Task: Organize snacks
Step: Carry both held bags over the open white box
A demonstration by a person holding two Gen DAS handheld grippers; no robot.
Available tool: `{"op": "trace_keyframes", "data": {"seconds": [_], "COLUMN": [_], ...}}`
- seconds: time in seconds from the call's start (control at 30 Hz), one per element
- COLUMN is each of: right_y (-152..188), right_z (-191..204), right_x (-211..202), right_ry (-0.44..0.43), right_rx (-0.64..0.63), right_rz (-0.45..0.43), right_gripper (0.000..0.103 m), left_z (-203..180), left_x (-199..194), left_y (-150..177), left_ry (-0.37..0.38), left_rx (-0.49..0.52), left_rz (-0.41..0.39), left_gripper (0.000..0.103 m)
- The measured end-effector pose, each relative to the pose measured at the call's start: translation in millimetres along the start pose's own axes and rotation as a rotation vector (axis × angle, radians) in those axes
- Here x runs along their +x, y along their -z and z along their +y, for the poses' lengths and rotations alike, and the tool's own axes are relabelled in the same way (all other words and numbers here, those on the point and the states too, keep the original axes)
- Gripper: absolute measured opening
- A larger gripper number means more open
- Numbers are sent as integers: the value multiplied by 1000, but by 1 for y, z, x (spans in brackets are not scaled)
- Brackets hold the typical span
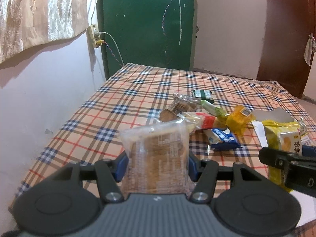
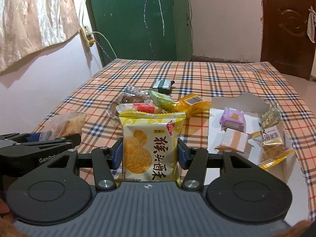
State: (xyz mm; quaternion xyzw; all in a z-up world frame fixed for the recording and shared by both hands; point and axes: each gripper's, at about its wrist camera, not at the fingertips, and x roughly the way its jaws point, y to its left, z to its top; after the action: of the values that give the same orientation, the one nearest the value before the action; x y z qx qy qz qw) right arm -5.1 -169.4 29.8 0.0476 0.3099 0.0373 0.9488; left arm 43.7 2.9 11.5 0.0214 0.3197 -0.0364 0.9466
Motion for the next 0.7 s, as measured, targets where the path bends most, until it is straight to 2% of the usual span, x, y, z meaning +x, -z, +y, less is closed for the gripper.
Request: {"op": "trace_keyframes", "data": {"seconds": [0.7], "right_y": [5], "right_z": [-7], "right_x": [-39], "right_ry": [34], "right_rx": [24], "right_rz": [-42], "right_gripper": [66], "left_z": [-26], "left_x": [-22], "left_y": [-1], "left_ry": [47], "left_rx": [17], "left_rz": [-4], "left_gripper": [58]}}
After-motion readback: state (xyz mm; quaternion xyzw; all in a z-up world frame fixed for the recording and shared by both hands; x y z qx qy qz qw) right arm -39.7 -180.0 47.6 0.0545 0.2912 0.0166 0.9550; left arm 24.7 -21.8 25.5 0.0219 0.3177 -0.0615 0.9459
